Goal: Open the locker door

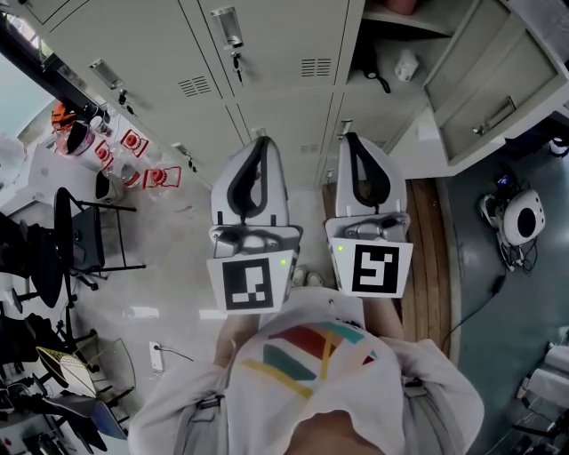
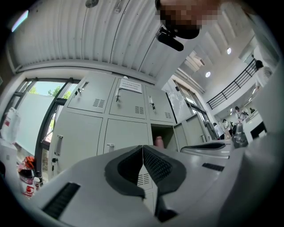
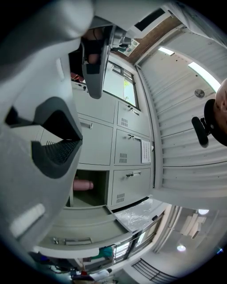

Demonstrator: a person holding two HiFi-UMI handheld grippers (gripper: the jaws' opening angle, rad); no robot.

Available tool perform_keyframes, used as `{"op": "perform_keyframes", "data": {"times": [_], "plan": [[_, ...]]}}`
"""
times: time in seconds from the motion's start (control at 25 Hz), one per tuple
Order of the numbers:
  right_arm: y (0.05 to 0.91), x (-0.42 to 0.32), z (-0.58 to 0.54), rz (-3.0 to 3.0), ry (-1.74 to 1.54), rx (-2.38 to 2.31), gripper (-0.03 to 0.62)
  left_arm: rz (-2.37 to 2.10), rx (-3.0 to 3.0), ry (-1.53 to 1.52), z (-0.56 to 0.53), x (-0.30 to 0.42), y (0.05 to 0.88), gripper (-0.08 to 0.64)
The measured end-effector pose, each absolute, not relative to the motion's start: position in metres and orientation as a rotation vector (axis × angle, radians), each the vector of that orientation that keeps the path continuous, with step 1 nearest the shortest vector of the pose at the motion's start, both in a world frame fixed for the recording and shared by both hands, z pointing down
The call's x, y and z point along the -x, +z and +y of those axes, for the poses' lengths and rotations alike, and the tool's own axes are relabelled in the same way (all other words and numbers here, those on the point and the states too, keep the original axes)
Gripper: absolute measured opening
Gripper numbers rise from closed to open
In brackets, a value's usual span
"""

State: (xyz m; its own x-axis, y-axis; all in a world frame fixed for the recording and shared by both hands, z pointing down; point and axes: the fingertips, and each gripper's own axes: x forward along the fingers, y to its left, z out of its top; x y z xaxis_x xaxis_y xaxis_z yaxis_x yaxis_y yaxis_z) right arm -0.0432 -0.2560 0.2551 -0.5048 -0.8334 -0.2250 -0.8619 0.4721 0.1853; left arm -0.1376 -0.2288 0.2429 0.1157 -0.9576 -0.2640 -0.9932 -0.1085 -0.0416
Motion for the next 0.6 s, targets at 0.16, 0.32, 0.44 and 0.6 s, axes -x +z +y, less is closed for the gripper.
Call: {"op": "perform_keyframes", "data": {"times": [0.16, 0.32, 0.44, 0.6], "plan": [[0.2557, 0.0426, -0.2551, 2.612, 0.414, 1.503, 0.005, 1.949, 2.177, 0.250, -0.2274, 0.1375, 0.2423, 0.015], [0.2555, 0.0416, -0.2566, 2.615, 0.413, 1.501, 0.005, 1.951, 2.167, 0.254, -0.2276, 0.1382, 0.2408, 0.015], [0.2560, 0.0405, -0.2564, 2.614, 0.407, 1.500, 0.005, 1.954, 2.164, 0.253, -0.2269, 0.1384, 0.2412, 0.015], [0.2565, 0.0396, -0.2560, 2.615, 0.402, 1.493, 0.005, 1.958, 2.157, 0.245, -0.2256, 0.1388, 0.2411, 0.015]]}}
